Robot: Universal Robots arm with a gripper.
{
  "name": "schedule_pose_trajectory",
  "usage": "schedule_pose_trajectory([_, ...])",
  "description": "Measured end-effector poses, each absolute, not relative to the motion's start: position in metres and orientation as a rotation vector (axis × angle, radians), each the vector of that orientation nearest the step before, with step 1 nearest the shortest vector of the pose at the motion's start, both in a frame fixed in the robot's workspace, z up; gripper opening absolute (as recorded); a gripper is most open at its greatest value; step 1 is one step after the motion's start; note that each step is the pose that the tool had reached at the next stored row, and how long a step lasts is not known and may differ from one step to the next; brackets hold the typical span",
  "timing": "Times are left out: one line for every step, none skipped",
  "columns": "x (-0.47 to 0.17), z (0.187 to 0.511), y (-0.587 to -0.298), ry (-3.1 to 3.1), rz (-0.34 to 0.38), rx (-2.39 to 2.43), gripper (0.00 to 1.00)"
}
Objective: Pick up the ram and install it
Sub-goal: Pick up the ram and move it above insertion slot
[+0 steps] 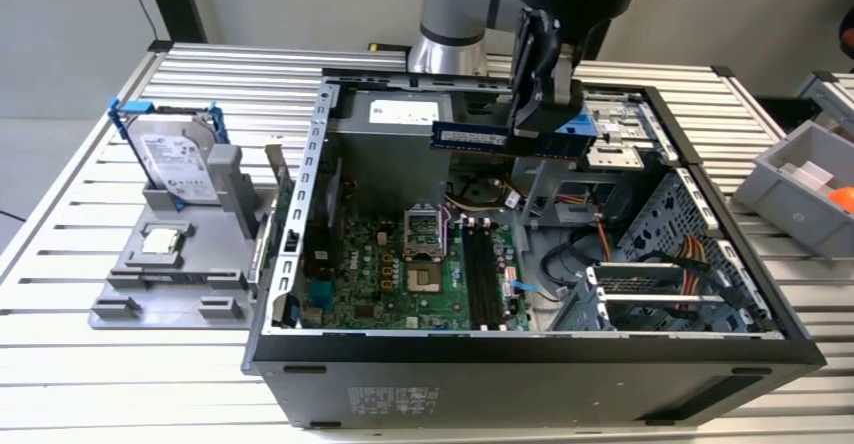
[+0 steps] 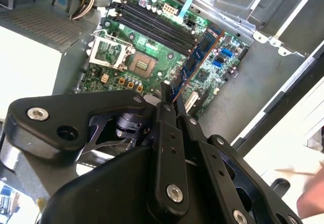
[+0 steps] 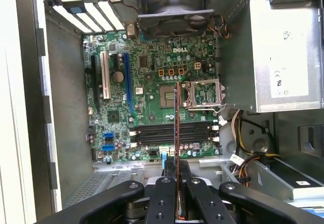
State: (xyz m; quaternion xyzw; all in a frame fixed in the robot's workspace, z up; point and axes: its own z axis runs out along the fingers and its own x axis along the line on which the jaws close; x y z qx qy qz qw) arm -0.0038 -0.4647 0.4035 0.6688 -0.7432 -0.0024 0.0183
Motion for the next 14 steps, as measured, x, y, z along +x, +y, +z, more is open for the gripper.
schedule_pose_trajectory([-0.0038, 0.4035, -0.4647, -2.308, -0.007, 2.077, 0.00])
schedule_pose_trajectory([-0.0038, 0.4035, -0.4646, -2.308, -0.007, 2.077, 0.00])
schedule_pose_trajectory([-0.0038, 0.4035, -0.4646, -2.308, -0.007, 2.077, 0.00])
schedule_pose_trajectory([-0.0038, 0.4035, -0.4646, -2.308, -0.007, 2.077, 0.00])
schedule_pose_trajectory([-0.0038, 0.4035, -0.4646, -2.308, -0.007, 2.077, 0.00])
schedule_pose_trajectory([-0.0038, 0.4034, -0.4646, -2.308, -0.007, 2.077, 0.00])
schedule_pose_trajectory([-0.0038, 0.4034, -0.4645, -2.308, -0.007, 2.077, 0.00])
schedule_pose_trajectory([-0.0038, 0.4034, -0.4645, -2.308, -0.007, 2.077, 0.00])
schedule_pose_trajectory([-0.0038, 0.4034, -0.4644, -2.308, -0.007, 2.077, 0.00])
schedule_pose_trajectory([-0.0038, 0.4034, -0.4644, -2.308, -0.007, 2.077, 0.00])
schedule_pose_trajectory([-0.0038, 0.4034, -0.4644, -2.308, -0.007, 2.077, 0.00])
schedule_pose_trajectory([-0.0038, 0.4034, -0.4644, -2.308, -0.007, 2.077, 0.00])
schedule_pose_trajectory([-0.0038, 0.4034, -0.4644, -2.308, -0.007, 2.077, 0.00])
schedule_pose_trajectory([-0.0038, 0.4034, -0.4644, -2.308, -0.007, 2.077, 0.00])
